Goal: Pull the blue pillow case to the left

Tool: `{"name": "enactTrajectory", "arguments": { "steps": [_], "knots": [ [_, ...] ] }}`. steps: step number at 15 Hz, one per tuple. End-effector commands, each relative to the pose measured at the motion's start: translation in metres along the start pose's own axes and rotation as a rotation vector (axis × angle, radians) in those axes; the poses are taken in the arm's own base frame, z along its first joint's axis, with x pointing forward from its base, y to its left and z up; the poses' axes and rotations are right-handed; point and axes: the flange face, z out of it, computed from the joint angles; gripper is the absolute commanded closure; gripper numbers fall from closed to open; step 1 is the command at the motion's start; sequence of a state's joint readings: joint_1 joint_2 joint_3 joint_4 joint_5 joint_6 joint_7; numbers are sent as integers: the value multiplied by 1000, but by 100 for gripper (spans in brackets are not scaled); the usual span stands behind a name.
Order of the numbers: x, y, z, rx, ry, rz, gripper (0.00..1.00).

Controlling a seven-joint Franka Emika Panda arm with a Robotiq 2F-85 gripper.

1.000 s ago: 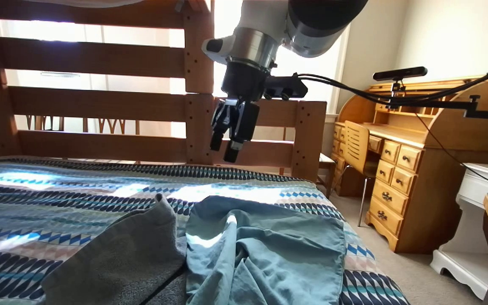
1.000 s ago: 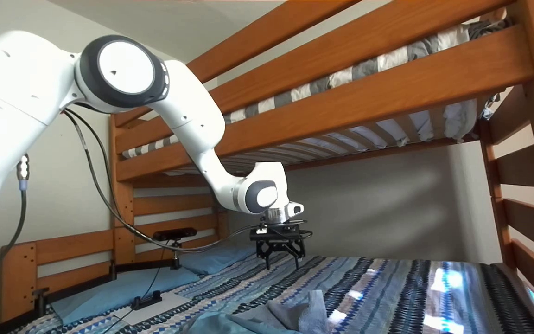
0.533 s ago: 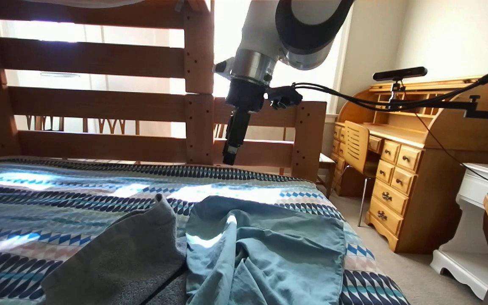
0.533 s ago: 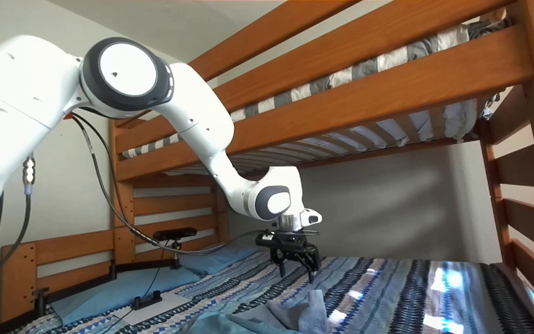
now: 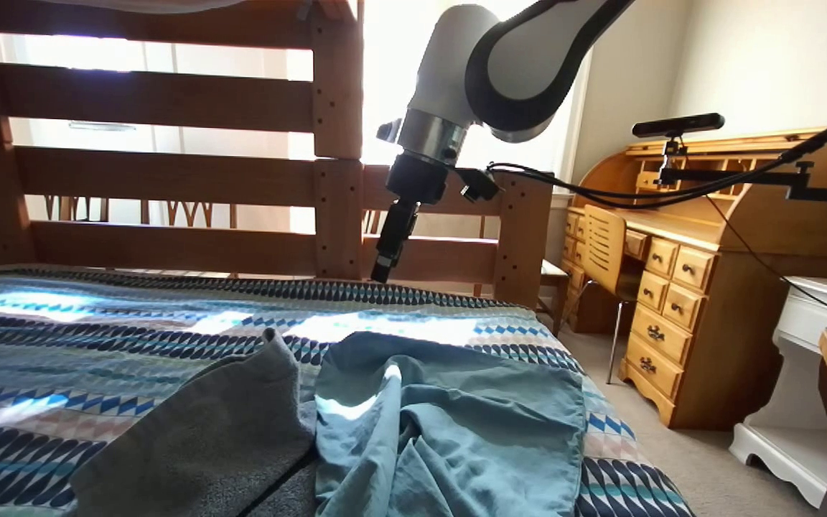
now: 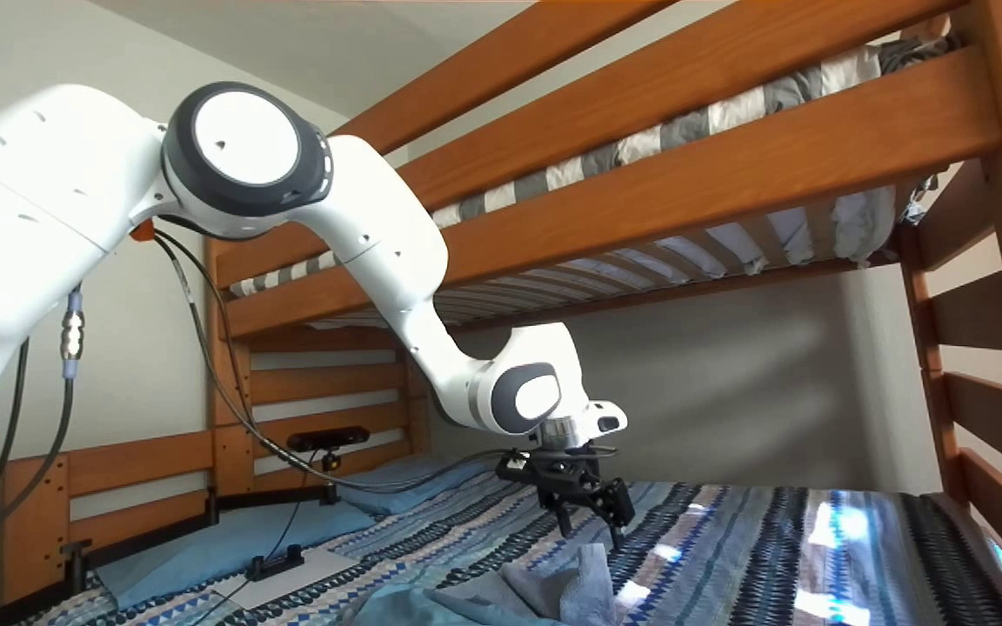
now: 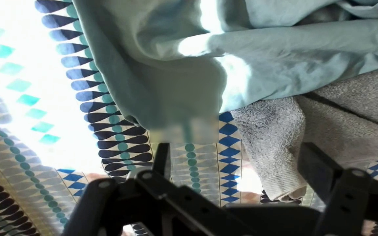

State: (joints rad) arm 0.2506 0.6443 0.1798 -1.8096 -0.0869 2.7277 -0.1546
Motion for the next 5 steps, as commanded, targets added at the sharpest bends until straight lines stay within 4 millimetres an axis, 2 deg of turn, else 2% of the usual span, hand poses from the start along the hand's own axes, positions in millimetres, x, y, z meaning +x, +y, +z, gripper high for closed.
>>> {"name": "enactTrajectory", "arguments": {
  "steps": [1, 5],
  "knots": [
    [1, -1, -1, 0, 1, 1, 0],
    [3, -1, -2, -1, 3, 2, 0]
  ]
}}
